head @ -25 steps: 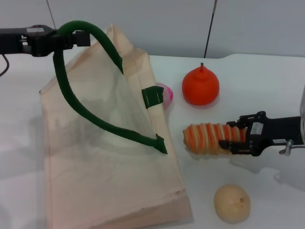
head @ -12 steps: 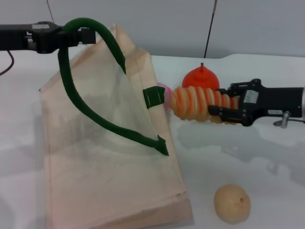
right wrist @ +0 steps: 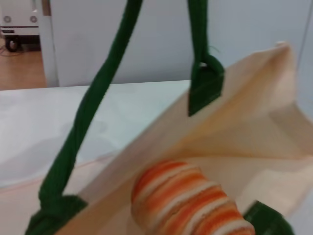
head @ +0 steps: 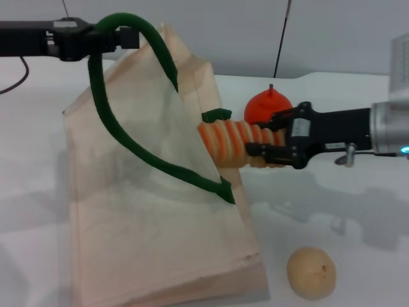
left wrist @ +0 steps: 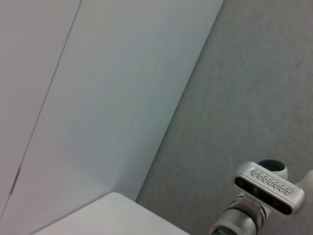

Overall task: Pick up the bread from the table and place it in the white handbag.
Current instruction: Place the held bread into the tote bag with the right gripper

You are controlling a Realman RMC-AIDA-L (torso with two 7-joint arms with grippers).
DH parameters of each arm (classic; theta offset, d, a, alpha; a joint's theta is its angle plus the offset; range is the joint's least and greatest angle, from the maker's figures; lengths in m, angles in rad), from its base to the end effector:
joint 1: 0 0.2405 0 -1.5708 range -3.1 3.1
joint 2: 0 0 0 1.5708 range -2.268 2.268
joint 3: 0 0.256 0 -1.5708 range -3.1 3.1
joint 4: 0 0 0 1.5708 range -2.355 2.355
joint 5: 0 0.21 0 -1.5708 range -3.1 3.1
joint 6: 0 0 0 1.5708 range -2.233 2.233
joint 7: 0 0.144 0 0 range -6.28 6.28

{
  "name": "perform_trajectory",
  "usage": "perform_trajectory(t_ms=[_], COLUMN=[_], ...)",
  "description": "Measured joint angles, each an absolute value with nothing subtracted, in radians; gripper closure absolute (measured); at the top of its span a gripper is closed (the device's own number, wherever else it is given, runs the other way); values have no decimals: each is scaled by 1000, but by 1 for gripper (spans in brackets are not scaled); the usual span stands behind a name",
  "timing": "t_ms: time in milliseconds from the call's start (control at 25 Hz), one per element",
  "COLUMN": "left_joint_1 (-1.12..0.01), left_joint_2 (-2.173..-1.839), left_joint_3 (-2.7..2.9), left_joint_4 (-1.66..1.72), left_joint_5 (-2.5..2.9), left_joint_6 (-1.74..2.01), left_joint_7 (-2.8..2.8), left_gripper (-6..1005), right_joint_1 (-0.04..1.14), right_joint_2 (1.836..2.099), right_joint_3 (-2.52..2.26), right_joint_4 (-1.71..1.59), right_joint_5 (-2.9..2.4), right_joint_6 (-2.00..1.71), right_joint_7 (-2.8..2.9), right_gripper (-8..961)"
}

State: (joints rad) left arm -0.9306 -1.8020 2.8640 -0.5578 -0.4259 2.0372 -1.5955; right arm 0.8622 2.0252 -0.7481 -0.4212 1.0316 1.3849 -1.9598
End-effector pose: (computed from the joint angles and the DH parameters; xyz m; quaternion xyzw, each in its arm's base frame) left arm -0.2097 0.3773 0.1325 -0.9097 -0.2515 -0.3265 0.0508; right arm 0.1928 0.3935 -0.0339 -0.9822 0.0462 0.1550 0.0958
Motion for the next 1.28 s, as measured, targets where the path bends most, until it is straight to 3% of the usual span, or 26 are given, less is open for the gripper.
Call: perform_trajectory(t_ms=[440,1280], left_joint_1=[-967,-973], left_joint_2=[-1810,-1811], left_joint_3=[2864,2862], left_joint_4=[-546,-544], left_joint_5=[-431,-445], left_joint_6=[2034,2030], left_joint_7=[-1587,-1584], left_gripper=[965,965], right_joint_1=[968,1016], right_joint_2=[2036,2039], right_joint_3=[-777,-797], right_joint_4=[-324,-177], right_joint_5=[1037,1173], right_joint_6=[1321,1208], right_joint_7=[-1965,-2063], right_gripper=[613,651])
